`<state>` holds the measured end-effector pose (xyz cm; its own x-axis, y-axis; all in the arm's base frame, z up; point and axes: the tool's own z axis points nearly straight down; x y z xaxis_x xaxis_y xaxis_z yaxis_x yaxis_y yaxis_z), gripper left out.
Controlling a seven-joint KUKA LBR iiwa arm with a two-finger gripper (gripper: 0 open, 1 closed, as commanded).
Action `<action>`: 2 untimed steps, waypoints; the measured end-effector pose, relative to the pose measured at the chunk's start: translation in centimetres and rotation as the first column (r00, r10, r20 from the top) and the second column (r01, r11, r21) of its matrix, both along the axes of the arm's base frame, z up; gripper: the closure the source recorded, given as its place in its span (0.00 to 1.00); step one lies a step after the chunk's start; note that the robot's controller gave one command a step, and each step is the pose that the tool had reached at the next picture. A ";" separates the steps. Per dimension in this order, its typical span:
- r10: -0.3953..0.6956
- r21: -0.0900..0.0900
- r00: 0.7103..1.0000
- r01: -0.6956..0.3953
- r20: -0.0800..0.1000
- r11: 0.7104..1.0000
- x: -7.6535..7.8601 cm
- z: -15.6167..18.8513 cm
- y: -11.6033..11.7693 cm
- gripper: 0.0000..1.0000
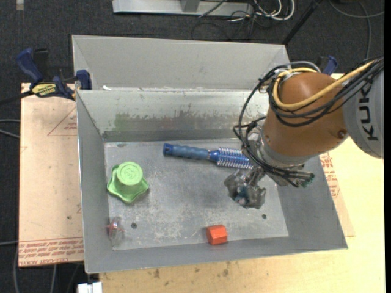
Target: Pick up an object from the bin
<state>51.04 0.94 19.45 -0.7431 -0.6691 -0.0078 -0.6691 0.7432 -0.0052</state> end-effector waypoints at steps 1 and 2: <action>0.001 0.001 1.000 -0.001 -0.007 1.000 -0.1 -0.4 0.0 0.00; 0.430 0.001 0.903 -0.430 -0.014 0.903 -0.9 -8.4 -8.8 0.00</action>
Offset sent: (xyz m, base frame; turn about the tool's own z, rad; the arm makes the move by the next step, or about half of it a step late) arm 0.0000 0.0000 0.0000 0.0000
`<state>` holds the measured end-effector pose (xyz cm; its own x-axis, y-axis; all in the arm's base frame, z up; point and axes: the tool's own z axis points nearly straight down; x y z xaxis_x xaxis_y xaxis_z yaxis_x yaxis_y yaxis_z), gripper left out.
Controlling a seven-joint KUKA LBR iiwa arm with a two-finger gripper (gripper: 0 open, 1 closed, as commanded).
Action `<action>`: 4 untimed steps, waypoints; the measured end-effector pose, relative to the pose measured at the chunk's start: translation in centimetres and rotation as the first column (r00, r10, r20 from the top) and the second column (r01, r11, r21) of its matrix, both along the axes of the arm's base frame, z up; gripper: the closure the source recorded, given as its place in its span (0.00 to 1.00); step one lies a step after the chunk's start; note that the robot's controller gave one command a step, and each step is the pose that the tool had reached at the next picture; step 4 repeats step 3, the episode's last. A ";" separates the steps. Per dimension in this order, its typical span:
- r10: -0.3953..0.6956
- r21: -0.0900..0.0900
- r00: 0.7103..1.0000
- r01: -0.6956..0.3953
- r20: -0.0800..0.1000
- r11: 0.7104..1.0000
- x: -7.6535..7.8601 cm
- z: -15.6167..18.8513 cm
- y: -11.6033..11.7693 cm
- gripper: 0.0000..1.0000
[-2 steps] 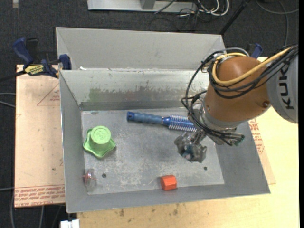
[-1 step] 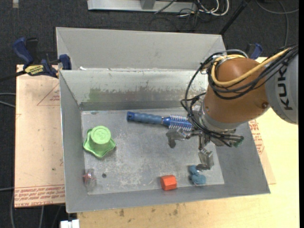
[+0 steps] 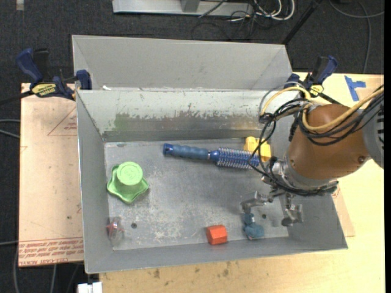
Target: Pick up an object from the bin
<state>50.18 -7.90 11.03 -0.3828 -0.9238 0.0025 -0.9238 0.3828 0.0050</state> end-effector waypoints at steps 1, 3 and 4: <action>0.279 0.004 0.960 -0.279 0.003 0.960 -0.1 -4.2 3.3 0.00; 0.287 -0.001 0.958 -0.287 0.014 0.958 0.1 10.2 3.3 1.00; 0.287 -0.001 0.958 -0.287 0.014 0.958 0.1 10.2 3.3 1.00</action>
Offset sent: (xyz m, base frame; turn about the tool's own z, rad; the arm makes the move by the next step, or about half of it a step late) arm -0.0005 0.0308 -0.0403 -0.2850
